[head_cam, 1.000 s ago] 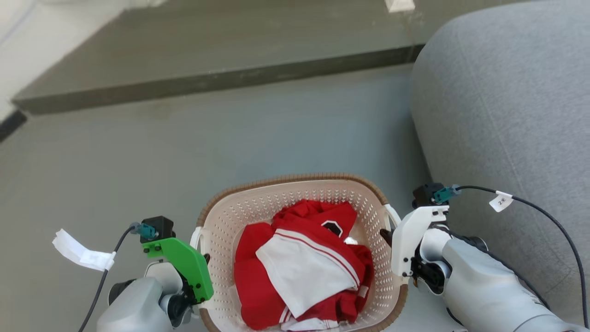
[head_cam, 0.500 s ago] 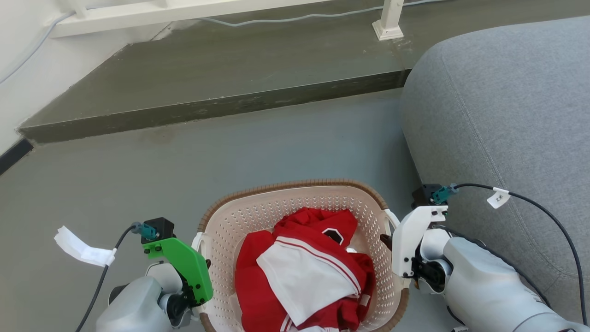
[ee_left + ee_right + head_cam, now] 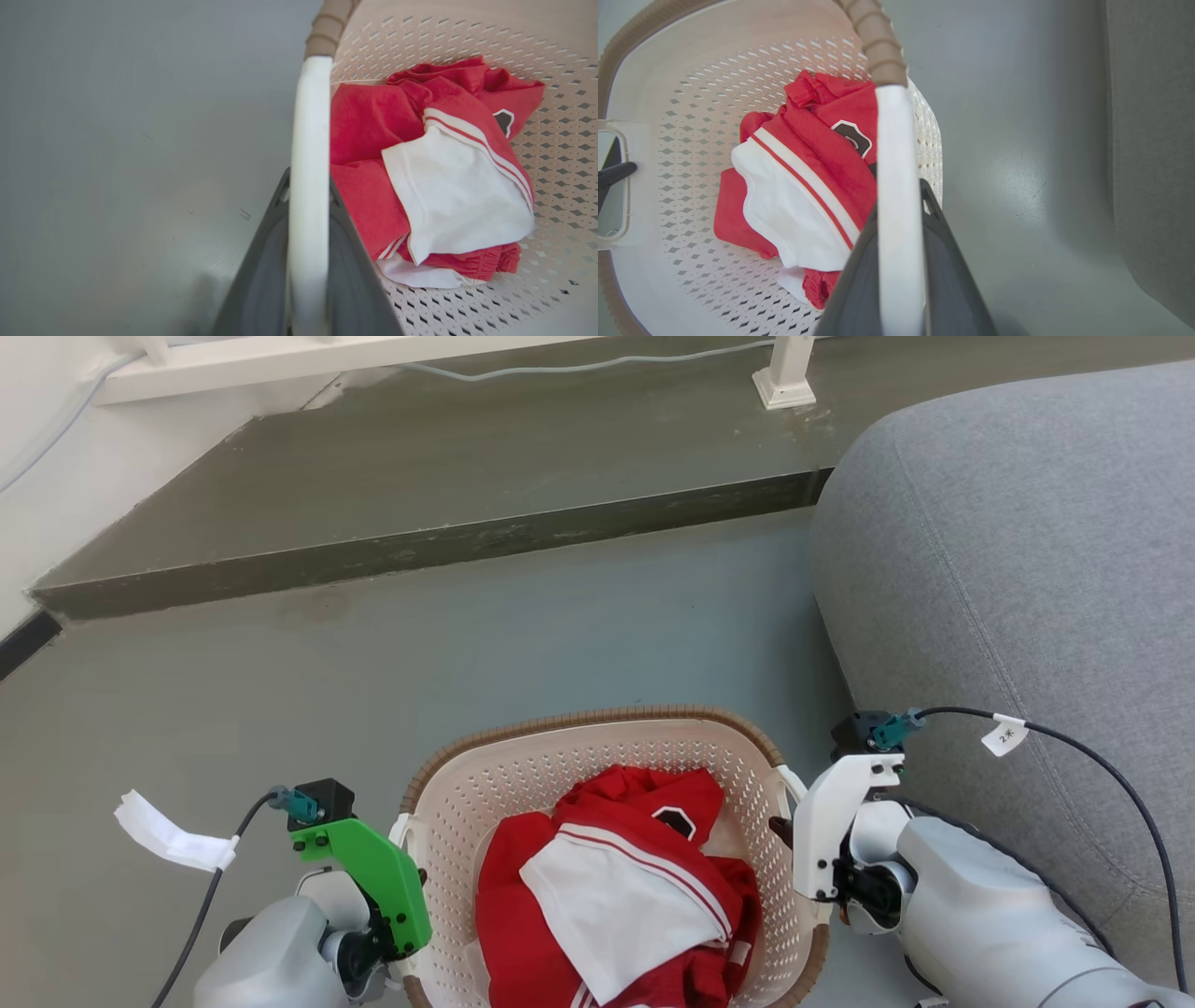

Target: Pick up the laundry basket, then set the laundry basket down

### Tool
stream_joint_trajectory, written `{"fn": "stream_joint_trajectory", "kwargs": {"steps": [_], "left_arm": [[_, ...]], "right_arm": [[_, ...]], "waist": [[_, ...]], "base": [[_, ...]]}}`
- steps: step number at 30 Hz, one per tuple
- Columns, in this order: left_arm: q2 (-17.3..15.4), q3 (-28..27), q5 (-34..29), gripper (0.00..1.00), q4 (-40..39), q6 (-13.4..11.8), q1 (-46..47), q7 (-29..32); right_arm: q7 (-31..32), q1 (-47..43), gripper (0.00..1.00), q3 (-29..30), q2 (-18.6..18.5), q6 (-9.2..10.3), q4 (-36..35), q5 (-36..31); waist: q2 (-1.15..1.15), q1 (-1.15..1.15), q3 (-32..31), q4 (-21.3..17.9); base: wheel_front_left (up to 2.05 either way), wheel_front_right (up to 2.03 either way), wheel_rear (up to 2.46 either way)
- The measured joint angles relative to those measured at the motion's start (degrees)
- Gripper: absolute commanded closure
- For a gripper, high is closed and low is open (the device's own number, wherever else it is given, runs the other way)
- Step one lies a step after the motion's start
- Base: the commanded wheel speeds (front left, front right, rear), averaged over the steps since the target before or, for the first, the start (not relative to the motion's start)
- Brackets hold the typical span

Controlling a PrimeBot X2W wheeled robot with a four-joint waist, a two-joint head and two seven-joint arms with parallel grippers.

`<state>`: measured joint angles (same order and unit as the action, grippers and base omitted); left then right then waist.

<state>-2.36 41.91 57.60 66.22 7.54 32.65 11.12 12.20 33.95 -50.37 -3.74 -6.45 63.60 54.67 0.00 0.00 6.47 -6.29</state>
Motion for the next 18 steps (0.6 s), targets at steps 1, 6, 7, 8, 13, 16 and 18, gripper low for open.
{"fn": "stream_joint_trajectory", "kwargs": {"steps": [1,6,7,8,13,16,18], "left_arm": [[0.0,0.1,0.1,1.0,0.0,0.0,0.0,0.0],[-0.1,0.3,0.3,1.0,0.1,0.0,0.0,0.4],[-0.1,0.4,0.4,1.0,0.1,0.0,0.0,0.4],[-0.1,0.4,0.5,1.0,0.1,0.0,0.1,0.4],[-0.1,0.6,1.0,1.0,0.1,0.0,0.2,0.4],[-0.1,0.6,1.1,1.0,0.1,0.0,0.2,0.4],[-0.1,0.7,1.1,1.0,0.1,0.0,0.3,0.4]], "right_arm": [[0.0,0.0,1.0,-0.1,0.0,0.0,0.0,0.1],[0.5,0.1,1.0,-0.5,-0.1,0.0,0.0,0.8],[0.5,0.2,1.0,-0.5,-0.1,0.0,0.0,0.9],[0.5,0.2,1.0,-0.6,-0.1,0.0,0.0,0.9],[0.5,0.6,1.0,-1.0,-0.2,0.0,0.0,1.3],[0.4,0.8,1.0,-1.4,-0.3,0.0,0.0,1.4],[0.4,0.8,1.0,-1.5,-0.3,0.0,0.0,1.5]], "waist": [[0.0,0.0,0.0,0.0],[0.0,0.0,0.2,0.1],[0.0,0.0,0.2,0.1],[0.0,0.0,0.2,0.1],[0.0,0.0,0.4,0.2],[0.0,0.0,0.5,0.2],[0.0,0.0,0.6,0.3]], "base": [[0.0,0.0,0.0],[0.0,0.0,0.0],[0.0,0.0,0.0],[0.0,0.0,0.0],[0.0,0.0,0.0],[0.0,0.0,0.0],[0.0,0.0,0.0]]}}
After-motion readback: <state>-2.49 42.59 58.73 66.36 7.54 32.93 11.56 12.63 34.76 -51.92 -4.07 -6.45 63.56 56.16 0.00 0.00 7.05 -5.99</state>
